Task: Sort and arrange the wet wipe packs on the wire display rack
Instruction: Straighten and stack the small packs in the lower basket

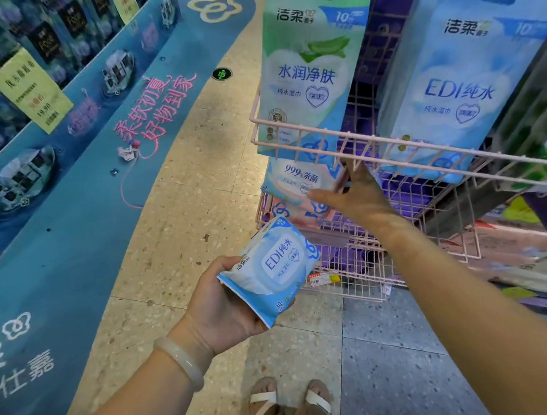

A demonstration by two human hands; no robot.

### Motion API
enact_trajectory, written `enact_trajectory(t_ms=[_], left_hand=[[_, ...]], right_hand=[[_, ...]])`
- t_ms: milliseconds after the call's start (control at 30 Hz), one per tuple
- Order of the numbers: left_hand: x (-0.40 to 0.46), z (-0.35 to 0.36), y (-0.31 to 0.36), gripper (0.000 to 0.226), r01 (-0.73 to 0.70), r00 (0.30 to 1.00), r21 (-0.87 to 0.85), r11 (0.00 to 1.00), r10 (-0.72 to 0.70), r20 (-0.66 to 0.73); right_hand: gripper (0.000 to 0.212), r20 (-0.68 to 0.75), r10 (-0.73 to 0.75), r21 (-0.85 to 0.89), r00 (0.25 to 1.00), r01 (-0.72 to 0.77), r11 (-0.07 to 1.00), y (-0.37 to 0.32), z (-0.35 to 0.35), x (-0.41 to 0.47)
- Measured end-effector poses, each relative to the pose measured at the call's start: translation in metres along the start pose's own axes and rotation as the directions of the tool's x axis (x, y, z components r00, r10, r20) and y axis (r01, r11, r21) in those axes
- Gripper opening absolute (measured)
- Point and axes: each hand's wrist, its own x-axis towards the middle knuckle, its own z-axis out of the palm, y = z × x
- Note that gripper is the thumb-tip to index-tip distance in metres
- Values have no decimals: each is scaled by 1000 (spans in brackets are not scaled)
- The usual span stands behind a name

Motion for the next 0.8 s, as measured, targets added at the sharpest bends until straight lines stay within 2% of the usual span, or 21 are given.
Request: enact_trajectory(t_ms=[33,100,233,300,400,467,600,667,700,767,800], left_hand=[[0,0,-1,53,3,1000,-6,1000,-3,-2],[2,0,-3,52,8,1000,-9,1000,-8,-3],[4,1,-8,51,22,1000,16,1000,-22,-15],[5,1,-9,51,21,1000,27,999,-21,-13],[5,4,-8,50,12,1000,48,999,-13,11],[5,6,-6,51,7,1000,55,998,-9,27],[6,5,-2,50,-3,999,40,999,2,45],[8,5,-1,54,-12,998,31,999,10,65],[10,6,-2,55,-14,997,39,999,11,71],[14,8,-4,55,-7,996,56,998,2,85],[17,10,-6,55,2,995,52,999,-7,95]], right_hand=[[82,31,-6,-49,1000,7,999,2,-1,0],[85,38,-11,-46,999,12,999,1,-1,-2],[49,-51,37,118,998,-31,993,-7,5,-8],[49,-55,74,221,996,-60,973,-11,6,-9],[42,73,134,441,988,-152,884,-7,6,-10],[46,149,116,580,982,-182,794,0,-3,-16],[40,95,55,721,994,-107,685,40,-54,-29],[39,19,70,729,997,-62,682,62,-86,-31],[37,-26,104,689,994,-58,722,74,-102,-29],[33,-97,184,528,978,-106,842,92,-123,-20],[35,-119,209,392,971,-147,908,99,-128,-13]])
